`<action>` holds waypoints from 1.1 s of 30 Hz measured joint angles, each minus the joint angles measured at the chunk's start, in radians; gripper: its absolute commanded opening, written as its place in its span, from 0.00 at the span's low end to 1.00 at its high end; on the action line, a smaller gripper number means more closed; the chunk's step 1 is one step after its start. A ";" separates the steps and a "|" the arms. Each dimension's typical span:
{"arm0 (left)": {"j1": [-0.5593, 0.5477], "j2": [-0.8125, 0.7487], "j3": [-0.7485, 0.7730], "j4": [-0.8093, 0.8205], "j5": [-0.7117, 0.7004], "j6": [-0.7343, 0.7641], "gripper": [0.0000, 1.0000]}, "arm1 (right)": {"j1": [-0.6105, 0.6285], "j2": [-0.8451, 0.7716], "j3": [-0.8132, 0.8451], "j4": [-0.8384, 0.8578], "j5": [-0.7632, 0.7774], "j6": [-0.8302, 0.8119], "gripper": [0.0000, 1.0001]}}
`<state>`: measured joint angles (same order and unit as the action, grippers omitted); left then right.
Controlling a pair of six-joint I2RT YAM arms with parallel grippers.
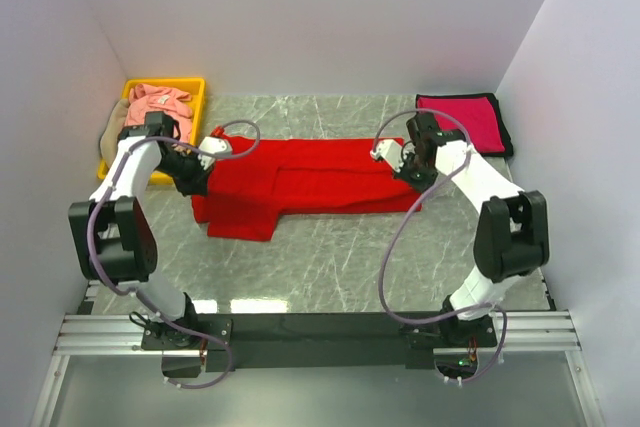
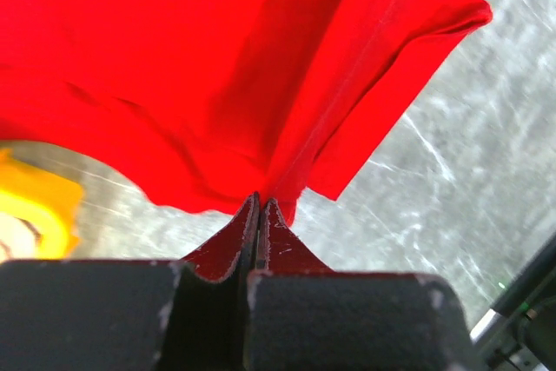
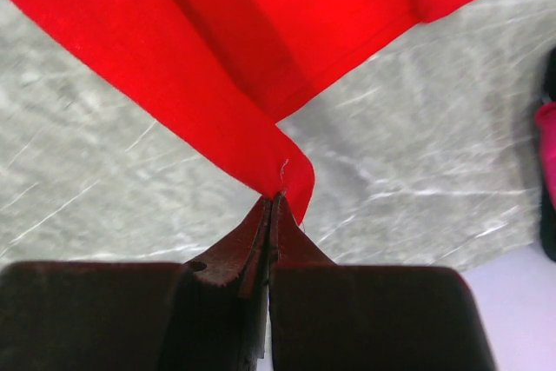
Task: Fold and stack the t-shirts
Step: Fold the tshirt
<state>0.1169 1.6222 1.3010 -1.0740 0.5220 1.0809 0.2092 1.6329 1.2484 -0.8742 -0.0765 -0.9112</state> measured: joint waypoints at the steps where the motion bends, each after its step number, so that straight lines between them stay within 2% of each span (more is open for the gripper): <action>1: 0.000 0.016 0.021 0.002 0.002 -0.005 0.01 | -0.003 0.020 0.019 0.000 0.000 0.000 0.00; 12: 0.002 0.201 0.184 0.028 0.003 -0.064 0.01 | -0.019 0.255 0.255 -0.022 0.000 -0.007 0.00; 23: 0.002 0.340 0.248 0.100 -0.024 -0.147 0.01 | -0.019 0.438 0.413 -0.040 0.013 0.003 0.00; 24: 0.002 0.349 0.248 0.108 -0.027 -0.154 0.01 | -0.019 0.445 0.421 -0.042 0.016 0.005 0.03; 26: 0.002 0.366 0.249 0.129 -0.035 -0.170 0.11 | -0.019 0.453 0.431 -0.041 0.026 0.016 0.18; 27: 0.002 0.374 0.250 0.140 -0.041 -0.182 0.23 | -0.019 0.456 0.436 -0.042 0.033 0.022 0.31; 30: 0.003 0.393 0.265 0.158 -0.049 -0.212 0.36 | -0.019 0.460 0.443 -0.042 0.058 0.041 0.46; 32: 0.008 0.391 0.274 0.158 -0.047 -0.226 0.43 | -0.019 0.460 0.444 -0.047 0.070 0.056 0.47; 33: 0.013 0.382 0.276 0.161 -0.042 -0.232 0.52 | -0.019 0.460 0.449 -0.052 0.074 0.066 0.47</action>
<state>0.1299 2.0045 1.5772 -0.9131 0.4805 0.8494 0.1905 2.0933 1.6970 -0.9264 -0.0029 -0.8455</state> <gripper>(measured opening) 0.401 0.462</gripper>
